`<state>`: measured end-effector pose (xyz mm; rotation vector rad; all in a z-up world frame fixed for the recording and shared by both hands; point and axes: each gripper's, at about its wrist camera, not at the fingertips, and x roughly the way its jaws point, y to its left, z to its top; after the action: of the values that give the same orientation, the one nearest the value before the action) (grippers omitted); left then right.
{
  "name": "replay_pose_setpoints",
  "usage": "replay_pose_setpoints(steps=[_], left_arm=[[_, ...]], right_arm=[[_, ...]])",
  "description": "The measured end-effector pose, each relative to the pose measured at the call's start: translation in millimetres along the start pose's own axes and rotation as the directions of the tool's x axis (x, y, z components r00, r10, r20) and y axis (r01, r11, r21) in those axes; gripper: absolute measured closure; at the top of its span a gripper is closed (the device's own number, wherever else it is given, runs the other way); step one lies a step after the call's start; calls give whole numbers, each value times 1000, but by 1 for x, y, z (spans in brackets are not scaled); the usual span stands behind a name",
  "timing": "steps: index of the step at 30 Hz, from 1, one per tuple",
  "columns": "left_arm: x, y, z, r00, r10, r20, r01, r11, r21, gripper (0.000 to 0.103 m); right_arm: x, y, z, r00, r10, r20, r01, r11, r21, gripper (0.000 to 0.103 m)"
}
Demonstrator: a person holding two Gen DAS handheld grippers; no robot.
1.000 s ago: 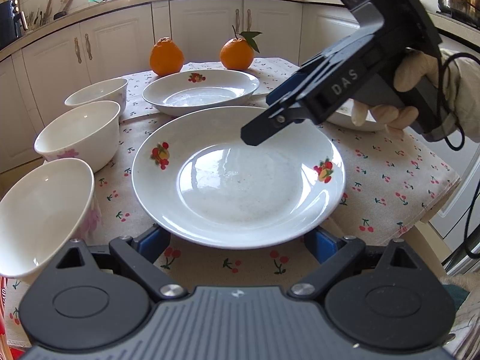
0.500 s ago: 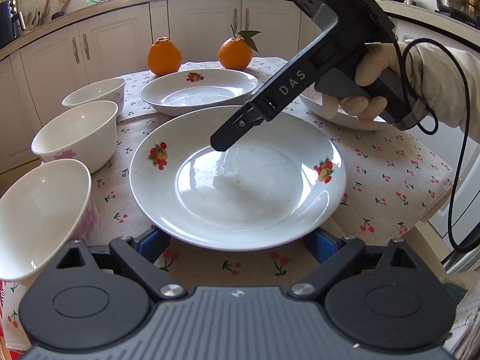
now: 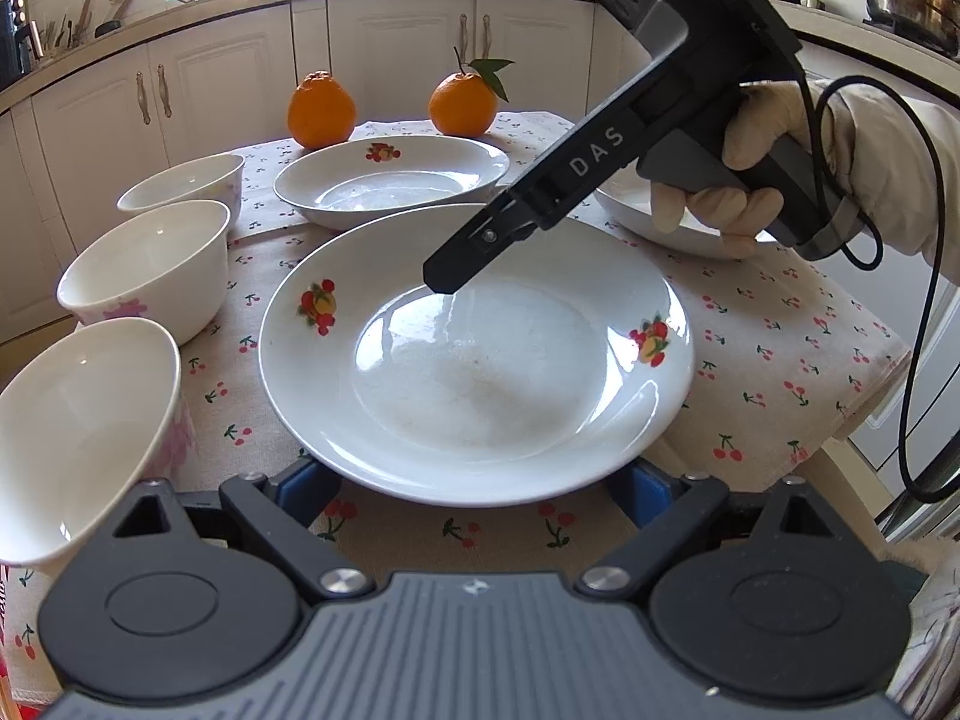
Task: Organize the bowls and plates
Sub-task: 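Lift the held plate with the right gripper over another white plate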
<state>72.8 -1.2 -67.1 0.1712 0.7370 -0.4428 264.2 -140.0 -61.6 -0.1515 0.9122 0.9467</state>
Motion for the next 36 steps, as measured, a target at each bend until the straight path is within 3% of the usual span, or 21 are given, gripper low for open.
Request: replay_pose_setpoints(steps=[19,36], left_arm=[[-1,-18,42,995,-97,15,95,988,120,9],[44,-67,95,971,-238,6,231,947,224,9]], right_arm=[[-59,-15,-17,991,-111,70,107,992,64,25],[-131,-69,-58,952,-285,114,261,947,189,24]])
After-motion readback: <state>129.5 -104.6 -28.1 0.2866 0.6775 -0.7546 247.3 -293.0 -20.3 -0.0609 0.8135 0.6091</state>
